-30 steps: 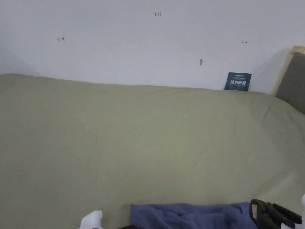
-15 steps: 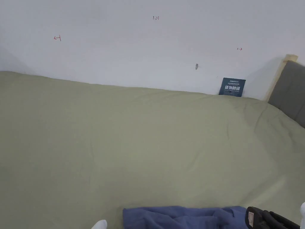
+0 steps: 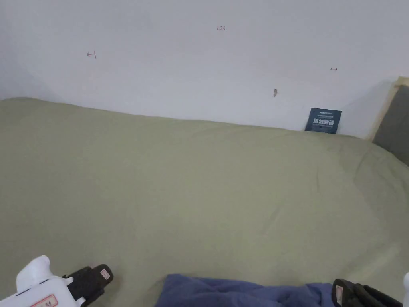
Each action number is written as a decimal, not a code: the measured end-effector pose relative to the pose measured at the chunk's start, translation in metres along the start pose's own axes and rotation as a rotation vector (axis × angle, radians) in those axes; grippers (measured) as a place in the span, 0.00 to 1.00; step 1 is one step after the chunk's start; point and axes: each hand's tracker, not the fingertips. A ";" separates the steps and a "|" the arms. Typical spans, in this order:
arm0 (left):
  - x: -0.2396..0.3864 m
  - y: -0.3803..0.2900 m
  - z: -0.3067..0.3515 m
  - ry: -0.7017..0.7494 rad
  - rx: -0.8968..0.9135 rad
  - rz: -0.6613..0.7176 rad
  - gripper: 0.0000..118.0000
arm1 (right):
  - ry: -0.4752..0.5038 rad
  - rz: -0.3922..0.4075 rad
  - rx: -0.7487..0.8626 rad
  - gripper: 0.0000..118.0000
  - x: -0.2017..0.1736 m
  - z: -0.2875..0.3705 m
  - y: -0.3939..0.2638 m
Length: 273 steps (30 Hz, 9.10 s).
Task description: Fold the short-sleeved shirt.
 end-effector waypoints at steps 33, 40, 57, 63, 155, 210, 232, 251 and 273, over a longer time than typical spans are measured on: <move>-0.006 -0.087 -0.093 -0.172 -0.430 0.052 0.79 | 0.013 -0.021 -0.022 0.01 0.011 -0.002 -0.005; -0.003 -0.092 -0.084 -0.119 -0.372 0.055 0.11 | 0.010 -0.011 -0.027 0.02 0.011 0.003 -0.007; 0.022 0.029 0.021 0.052 -0.032 -0.262 0.10 | 0.030 0.002 -0.021 0.02 0.002 -0.002 -0.004; 0.099 -0.003 0.015 0.156 -0.072 -0.656 0.10 | 0.066 0.008 -0.034 0.02 -0.006 -0.007 -0.006; 0.008 -0.045 -0.001 -0.036 -0.111 -0.499 0.03 | 0.621 -0.260 -0.566 0.01 0.032 -0.220 -0.078; -0.219 0.236 0.080 0.109 -0.330 0.024 0.25 | 0.554 0.016 -0.547 0.01 -0.077 -0.216 -0.060; -0.011 0.222 0.153 0.496 0.302 -0.619 0.54 | 0.298 0.272 -0.300 0.01 -0.068 -0.130 -0.013; 0.203 -0.053 0.058 0.218 0.375 -0.949 0.00 | -0.252 0.168 0.298 0.01 -0.028 -0.024 0.037; 0.195 -0.039 0.075 0.235 0.390 -0.842 0.00 | -0.251 0.180 0.292 0.01 -0.037 -0.014 0.030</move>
